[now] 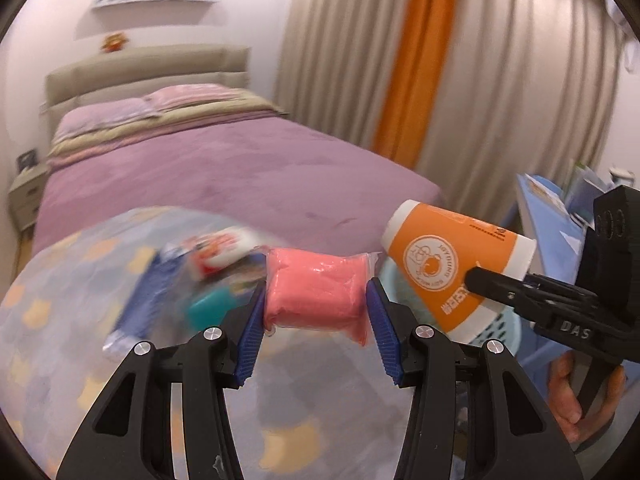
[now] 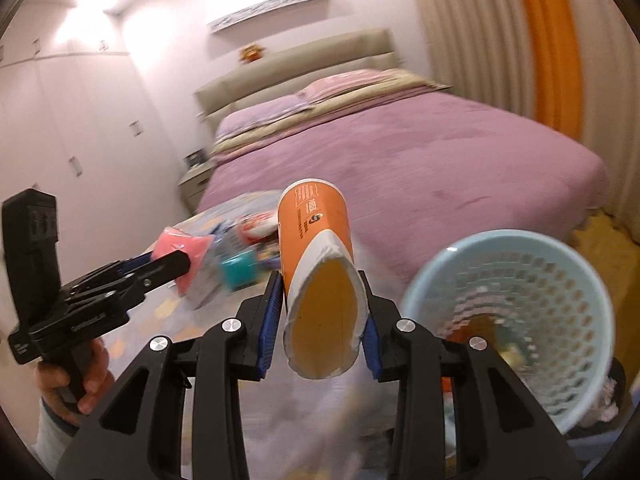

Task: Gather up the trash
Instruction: 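Carry the pink packet and orange-white cup into the blue basket and release both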

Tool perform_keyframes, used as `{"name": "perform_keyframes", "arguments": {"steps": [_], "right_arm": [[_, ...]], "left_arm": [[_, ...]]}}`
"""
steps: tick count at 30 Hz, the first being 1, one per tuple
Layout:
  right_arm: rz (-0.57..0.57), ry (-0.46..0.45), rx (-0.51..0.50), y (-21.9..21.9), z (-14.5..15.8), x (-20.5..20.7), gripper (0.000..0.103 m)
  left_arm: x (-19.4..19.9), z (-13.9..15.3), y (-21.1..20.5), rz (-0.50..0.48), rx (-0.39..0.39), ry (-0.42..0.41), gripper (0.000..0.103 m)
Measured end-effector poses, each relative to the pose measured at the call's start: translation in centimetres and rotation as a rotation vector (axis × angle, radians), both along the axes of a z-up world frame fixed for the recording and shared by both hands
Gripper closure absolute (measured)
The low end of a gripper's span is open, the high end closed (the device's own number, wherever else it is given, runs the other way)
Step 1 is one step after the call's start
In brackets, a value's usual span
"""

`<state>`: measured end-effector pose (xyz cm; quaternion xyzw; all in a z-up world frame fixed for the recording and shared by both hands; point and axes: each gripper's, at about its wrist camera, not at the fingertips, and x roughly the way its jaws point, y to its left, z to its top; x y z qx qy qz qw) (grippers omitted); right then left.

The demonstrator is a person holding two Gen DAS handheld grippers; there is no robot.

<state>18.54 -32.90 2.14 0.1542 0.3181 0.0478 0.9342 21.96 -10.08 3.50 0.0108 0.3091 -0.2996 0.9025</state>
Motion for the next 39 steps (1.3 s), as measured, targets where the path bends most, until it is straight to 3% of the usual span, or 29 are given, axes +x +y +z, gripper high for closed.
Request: {"name": "perform_keyframes", "arguments": {"steps": [6,11,19,22,27,39], "right_arm": [[-0.166,0.066,0.002,-4.9,-1.2,-0.2,0.071],[-0.300,0.178,-0.007,-8.4,-3.5,0.2,0.071],[-0.378,0.275,0.033,-11.8,-6.7,-0.2,0.066],[-0.382,0.294,0.051,-12.5,-7.6,-0.2,0.062],[-0.389,0.291,0.063,-13.4,-8.3,-0.3,0.057],[-0.318,0.197,0.013,-9.8,-5.1,-0.2,0.057]], "left_arm": [[1.2,-0.6,-6.3,-0.113,-0.012,0.054,0.056],[2.0,-2.6,-10.7,-0.191,-0.007,0.122,0.056],[2.9,-5.6,-15.1,-0.239,0.035,0.182,0.052],[2.9,-6.1,-15.4,-0.236,0.038,0.190,0.039],[2.7,-6.2,-14.8,-0.225,0.039,0.191,0.031],[1.4,-4.0,-9.9,-0.147,-0.004,0.134,0.030]]}}
